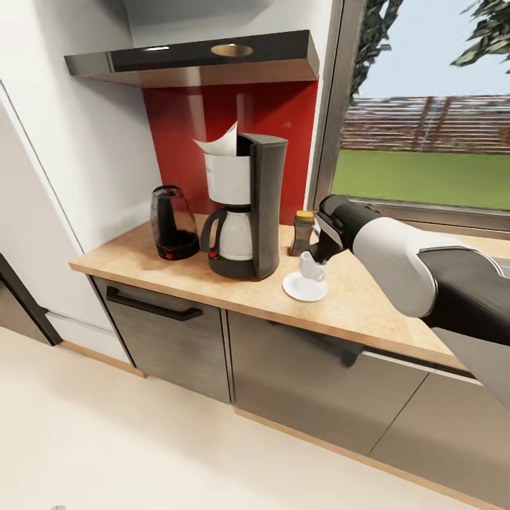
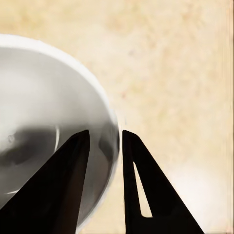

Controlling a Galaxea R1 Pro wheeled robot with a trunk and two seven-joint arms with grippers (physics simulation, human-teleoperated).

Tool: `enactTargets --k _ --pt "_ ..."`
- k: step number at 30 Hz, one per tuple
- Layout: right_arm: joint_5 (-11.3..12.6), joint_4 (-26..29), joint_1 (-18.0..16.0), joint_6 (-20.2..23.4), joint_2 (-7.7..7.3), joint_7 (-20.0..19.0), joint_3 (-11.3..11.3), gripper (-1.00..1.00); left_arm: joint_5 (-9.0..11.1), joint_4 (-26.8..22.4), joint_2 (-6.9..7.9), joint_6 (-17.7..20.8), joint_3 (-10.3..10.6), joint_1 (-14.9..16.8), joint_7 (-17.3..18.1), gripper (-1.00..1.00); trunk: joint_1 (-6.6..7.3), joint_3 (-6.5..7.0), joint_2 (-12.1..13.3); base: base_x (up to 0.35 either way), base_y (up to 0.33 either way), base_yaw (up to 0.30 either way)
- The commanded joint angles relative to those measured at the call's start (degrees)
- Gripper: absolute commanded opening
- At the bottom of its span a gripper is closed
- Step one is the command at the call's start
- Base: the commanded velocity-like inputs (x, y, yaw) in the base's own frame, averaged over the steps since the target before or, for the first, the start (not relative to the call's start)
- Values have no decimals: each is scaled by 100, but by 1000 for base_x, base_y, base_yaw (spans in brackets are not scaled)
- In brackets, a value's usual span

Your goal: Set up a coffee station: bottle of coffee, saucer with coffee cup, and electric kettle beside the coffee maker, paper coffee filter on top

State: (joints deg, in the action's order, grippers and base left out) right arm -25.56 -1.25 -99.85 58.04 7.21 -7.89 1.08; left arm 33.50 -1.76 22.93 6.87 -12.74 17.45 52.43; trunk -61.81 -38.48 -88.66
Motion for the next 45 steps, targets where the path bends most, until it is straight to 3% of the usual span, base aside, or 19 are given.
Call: enactTargets --k 1,8,16,45 --pt "-51 -18 -8 6 0 57 3 -100 -11 0 1 60 -45 2 22 100 0 -6 -3 0 0 0" --pt "-46 -48 -8 6 17 250 -2 -100 -11 0 1 60 -45 -1 22 100 0 -6 -3 0 0 0" --pt "-45 -108 -8 6 135 261 -3 -100 -11 0 1 60 -45 -1 22 100 0 -6 -3 0 49 0" --pt "-45 -164 -8 6 149 270 -24 -100 -13 0 1 60 -45 -1 22 100 0 -6 -3 0 9 0"
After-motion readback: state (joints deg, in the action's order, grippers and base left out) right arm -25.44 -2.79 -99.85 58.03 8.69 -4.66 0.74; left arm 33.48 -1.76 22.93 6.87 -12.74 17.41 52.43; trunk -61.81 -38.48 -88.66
